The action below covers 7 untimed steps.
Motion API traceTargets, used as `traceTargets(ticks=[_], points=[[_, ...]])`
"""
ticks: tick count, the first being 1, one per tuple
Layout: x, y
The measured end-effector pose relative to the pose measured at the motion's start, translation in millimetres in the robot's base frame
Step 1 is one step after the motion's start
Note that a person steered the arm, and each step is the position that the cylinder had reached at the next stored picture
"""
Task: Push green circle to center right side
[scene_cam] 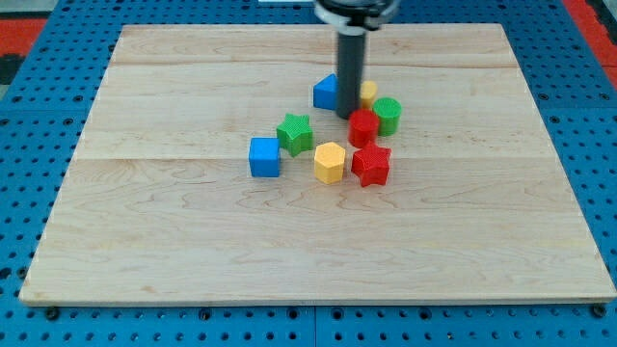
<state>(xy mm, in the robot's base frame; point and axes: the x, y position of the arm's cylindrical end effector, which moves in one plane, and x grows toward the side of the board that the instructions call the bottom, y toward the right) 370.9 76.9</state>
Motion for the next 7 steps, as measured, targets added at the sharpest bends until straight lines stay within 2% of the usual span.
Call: traceTargets(ticks=[1,3,4,5,6,7], points=[[0,73],[-16,68],[22,35],[46,41],[19,96],[-20,79]])
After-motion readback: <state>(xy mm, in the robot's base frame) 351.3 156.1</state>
